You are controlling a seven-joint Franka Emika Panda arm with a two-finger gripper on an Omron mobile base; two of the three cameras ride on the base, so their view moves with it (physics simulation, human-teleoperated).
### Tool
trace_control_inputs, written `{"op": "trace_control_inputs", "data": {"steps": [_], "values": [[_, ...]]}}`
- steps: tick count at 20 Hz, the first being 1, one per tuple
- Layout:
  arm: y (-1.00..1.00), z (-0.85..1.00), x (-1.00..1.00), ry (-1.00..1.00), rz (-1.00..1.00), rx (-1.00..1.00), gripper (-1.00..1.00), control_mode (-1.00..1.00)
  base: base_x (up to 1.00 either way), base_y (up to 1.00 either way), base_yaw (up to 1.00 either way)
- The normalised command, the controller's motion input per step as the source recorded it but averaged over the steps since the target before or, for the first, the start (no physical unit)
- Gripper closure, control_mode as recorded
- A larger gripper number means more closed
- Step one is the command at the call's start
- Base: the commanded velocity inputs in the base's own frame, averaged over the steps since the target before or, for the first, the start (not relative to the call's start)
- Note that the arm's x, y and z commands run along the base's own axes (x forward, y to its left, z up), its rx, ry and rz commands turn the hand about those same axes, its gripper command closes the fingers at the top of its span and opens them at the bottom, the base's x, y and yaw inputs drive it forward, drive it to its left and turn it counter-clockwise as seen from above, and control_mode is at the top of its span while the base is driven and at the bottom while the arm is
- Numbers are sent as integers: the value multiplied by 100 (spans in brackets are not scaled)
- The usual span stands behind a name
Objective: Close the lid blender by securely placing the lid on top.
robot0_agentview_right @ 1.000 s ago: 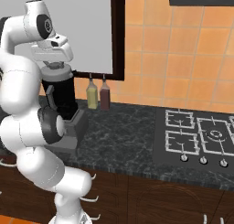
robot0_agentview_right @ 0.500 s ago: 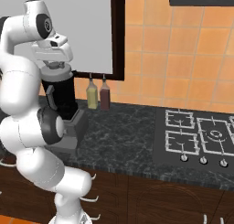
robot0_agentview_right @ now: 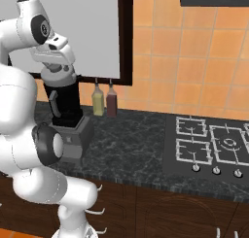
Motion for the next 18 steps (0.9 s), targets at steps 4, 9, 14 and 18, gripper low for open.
{"op": "trace_control_inputs", "data": {"steps": [4, 9, 14, 18], "values": [[0, -6, -6, -9, 5, 0, -100, -100, 0, 0, 0], [0, -17, 0, 8, 1, 0, -100, -100, 0, 0, 0], [8, -12, -3, 2, 5, -5, -100, -100, 0, 0, 0], [1, 1, -51, -8, 15, -2, -100, -100, 0, 0, 0]]}}
